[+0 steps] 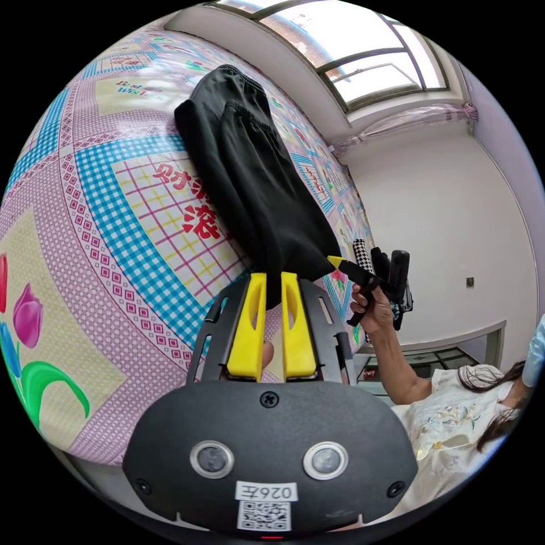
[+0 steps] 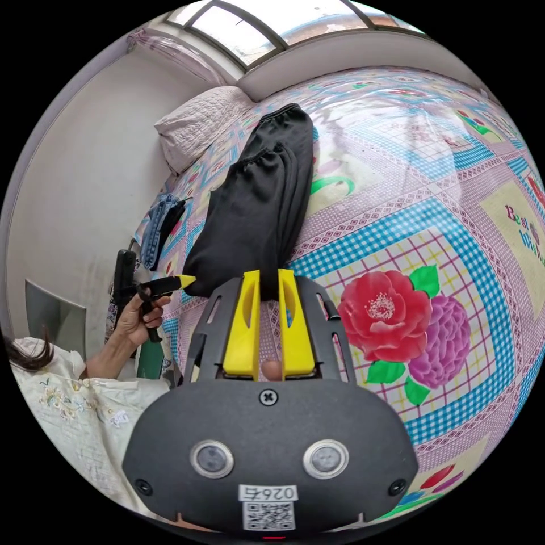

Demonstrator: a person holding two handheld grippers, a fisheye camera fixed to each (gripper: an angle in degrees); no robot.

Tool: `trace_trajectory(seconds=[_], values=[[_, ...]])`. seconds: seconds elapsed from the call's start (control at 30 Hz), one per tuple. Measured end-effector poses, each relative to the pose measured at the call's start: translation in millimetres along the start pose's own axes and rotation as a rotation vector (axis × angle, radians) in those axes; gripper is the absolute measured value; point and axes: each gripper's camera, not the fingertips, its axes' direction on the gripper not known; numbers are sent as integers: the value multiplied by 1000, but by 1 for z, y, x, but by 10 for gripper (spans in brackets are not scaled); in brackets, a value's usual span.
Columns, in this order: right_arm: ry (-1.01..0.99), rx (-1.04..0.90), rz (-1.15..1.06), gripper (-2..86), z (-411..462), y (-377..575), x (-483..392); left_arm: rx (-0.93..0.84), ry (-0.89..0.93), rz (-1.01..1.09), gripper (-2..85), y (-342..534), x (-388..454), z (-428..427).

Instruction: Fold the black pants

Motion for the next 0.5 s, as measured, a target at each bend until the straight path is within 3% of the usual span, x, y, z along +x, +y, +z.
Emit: trace_trajectory(seconds=[0.13, 0.5], values=[[-44, -29, -33, 12, -18, 23, 1, -17, 3, 45, 50, 28, 16, -19], [-400, -112, 27, 10, -122, 185, 27, -137, 140, 44, 51, 169, 78, -60]])
